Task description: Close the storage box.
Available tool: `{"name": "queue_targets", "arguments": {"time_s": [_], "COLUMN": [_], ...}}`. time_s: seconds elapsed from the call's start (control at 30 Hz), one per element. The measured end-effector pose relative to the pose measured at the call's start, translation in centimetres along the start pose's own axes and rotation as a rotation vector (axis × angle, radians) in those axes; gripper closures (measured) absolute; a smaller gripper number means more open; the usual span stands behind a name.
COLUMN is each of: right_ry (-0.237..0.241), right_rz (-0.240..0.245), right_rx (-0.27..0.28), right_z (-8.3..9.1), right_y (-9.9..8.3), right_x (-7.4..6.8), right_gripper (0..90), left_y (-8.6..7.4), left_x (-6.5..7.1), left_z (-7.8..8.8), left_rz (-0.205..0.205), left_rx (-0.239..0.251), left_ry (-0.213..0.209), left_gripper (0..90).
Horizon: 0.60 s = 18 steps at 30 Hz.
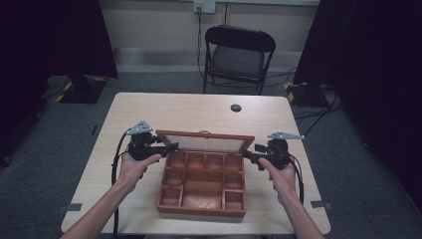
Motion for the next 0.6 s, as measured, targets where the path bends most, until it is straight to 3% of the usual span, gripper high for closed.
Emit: {"name": "queue_targets", "arguments": {"time_s": [0.2, 0.47, 0.6], "right_ry": [-0.030, -0.053, -0.087], "right_rz": [0.001, -0.008, 0.002], "right_rx": [-0.056, -0.053, -0.037], "right_z": [0.1, 0.5, 0.6], "right_y": [-0.7, -0.8, -0.7], "right_x": [0.6, 1.2, 1.8], "right_gripper": [35.5, 36.4, 37.5], "left_y": [0.1, 0.2, 0.2], "left_x": [-0.1, 0.1, 0.1], "left_z": [0.0, 0.1, 0.2], "left_rz": [0.007, 0.010, 0.008], "left_rx": [0.001, 0.008, 0.005], "left_ry": [-0.004, -0.011, -0.014], "left_gripper": [39.5, 39.4, 39.2]}}
Point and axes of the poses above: each handheld gripper's, and its own axes: z roughly backward along the jaws, y roughly out of its top, x roughly to its right, the point moved 8 cm from there along -z, roughly forward along the jaws, and after that the axes turned 15 degrees about -y, right-handed, at the moved point
